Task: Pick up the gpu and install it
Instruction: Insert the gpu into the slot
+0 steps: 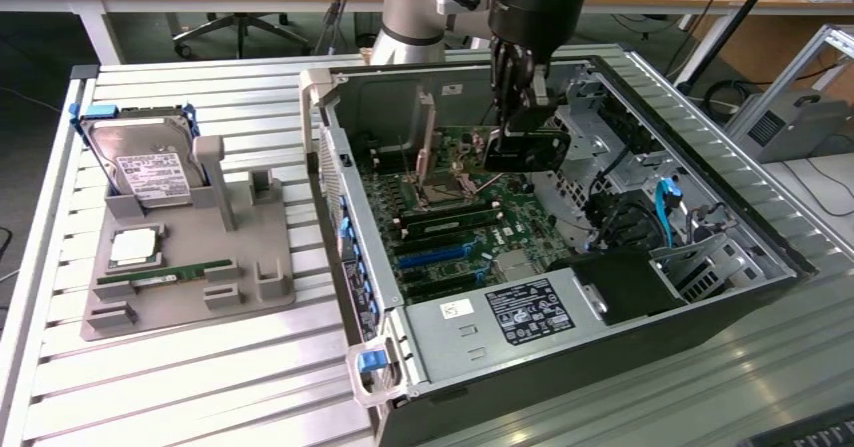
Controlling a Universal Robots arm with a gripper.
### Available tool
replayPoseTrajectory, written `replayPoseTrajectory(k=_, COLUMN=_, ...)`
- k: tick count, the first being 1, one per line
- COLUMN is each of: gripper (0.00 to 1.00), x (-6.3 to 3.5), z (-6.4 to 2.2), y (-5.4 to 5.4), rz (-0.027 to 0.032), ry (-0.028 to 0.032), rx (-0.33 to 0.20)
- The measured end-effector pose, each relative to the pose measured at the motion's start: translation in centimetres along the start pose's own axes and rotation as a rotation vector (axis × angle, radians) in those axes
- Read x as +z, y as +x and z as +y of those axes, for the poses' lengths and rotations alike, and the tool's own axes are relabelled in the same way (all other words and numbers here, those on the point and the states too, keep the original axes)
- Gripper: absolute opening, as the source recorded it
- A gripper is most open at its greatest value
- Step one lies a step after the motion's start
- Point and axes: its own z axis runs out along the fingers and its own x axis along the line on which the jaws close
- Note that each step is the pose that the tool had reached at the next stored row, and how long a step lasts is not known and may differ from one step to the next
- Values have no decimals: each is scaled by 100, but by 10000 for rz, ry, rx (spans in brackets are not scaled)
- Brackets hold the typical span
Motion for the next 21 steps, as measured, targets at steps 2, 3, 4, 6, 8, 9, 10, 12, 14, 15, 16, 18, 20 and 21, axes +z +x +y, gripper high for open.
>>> replayPoseTrajectory(k=2, gripper=27, x=0, z=0, y=0, rz=0, ry=4, rx=-50)
replayPoseTrajectory(k=3, gripper=27, x=1, z=0, y=0, rz=0, ry=6, rx=-80)
replayPoseTrajectory(k=4, gripper=27, x=1, z=0, y=0, rz=0, ry=8, rx=-111)
replayPoseTrajectory(k=6, gripper=27, x=0, z=0, y=0, rz=1, ry=12, rx=-160)
replayPoseTrajectory(k=8, gripper=27, x=1, z=0, y=0, rz=1, ry=16, rx=-214)
replayPoseTrajectory(k=9, gripper=27, x=1, z=0, y=0, rz=2, ry=18, rx=-239)
replayPoseTrajectory(k=10, gripper=27, x=1, z=0, y=0, rz=1, ry=19, rx=-263)
replayPoseTrajectory(k=12, gripper=27, x=1, z=0, y=0, rz=2, ry=23, rx=-319)
replayPoseTrajectory(k=14, gripper=27, x=1, z=0, y=0, rz=3, ry=27, rx=-368)
replayPoseTrajectory(k=15, gripper=27, x=1, z=0, y=0, rz=3, ry=29, rx=-390)
replayPoseTrajectory(k=16, gripper=27, x=1, z=0, y=0, rz=4, ry=31, rx=-416)
replayPoseTrajectory(k=18, gripper=27, x=1, z=0, y=0, rz=6, ry=37, rx=-495)
replayPoseTrajectory(k=20, gripper=27, x=1, z=0, y=0, rz=6, ry=41, rx=-556)
replayPoseTrajectory(k=21, gripper=27, x=2, z=0, y=0, rz=7, ry=44, rx=-592)
